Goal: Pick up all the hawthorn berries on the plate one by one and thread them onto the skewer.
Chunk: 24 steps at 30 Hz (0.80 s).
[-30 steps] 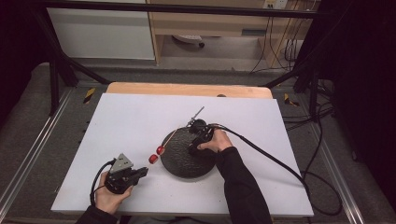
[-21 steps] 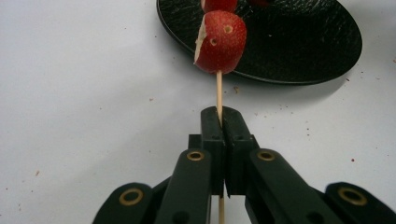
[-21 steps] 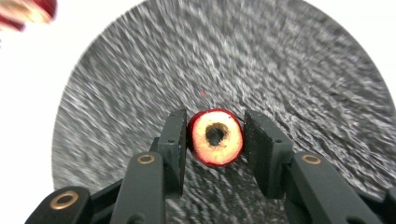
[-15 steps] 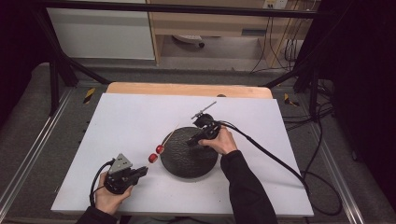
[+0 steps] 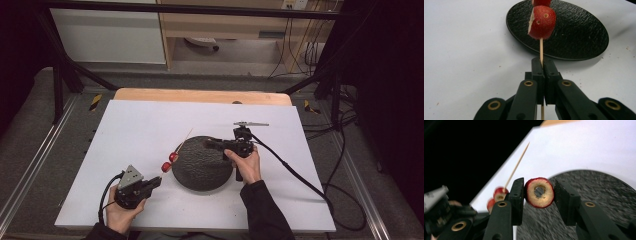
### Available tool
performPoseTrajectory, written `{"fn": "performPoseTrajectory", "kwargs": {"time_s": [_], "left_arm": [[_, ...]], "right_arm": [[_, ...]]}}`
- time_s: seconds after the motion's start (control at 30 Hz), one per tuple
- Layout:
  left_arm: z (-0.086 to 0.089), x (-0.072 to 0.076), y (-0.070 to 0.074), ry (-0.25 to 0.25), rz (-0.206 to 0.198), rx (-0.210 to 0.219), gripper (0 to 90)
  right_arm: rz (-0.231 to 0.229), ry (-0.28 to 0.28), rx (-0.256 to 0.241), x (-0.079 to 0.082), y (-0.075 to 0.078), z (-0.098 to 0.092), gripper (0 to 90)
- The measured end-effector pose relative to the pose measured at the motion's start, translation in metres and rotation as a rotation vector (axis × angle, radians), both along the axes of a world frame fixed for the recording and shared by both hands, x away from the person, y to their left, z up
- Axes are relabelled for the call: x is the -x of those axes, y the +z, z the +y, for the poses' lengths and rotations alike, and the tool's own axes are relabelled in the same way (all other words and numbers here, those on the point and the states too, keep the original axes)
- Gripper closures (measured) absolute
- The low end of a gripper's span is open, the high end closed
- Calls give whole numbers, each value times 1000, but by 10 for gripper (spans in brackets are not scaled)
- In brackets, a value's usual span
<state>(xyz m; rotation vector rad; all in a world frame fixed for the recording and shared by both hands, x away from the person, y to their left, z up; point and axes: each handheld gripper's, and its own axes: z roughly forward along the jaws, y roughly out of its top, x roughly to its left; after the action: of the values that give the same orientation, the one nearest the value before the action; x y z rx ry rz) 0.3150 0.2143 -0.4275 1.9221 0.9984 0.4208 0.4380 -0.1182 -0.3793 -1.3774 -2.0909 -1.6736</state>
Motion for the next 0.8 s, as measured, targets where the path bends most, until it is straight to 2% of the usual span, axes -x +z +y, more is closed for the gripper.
{"fn": "performPoseTrajectory", "kwargs": {"time_s": [0.13,0.3,0.4,0.57,0.8], "left_arm": [[-6,2,0,3,-9,10,882],[-14,4,-2,-1,-16,15,882],[-18,7,-2,-15,-26,12,882],[-23,13,-3,-25,-26,21,882],[-31,17,-6,-33,-22,39,882]], "right_arm": [[-20,-88,-112,2,-4,-3,614],[-50,-191,-212,3,-8,-5,614],[-62,-233,-264,3,-11,-4,614],[-91,-295,-333,3,-13,-2,615],[-116,-331,-415,0,-18,1,615]]}}
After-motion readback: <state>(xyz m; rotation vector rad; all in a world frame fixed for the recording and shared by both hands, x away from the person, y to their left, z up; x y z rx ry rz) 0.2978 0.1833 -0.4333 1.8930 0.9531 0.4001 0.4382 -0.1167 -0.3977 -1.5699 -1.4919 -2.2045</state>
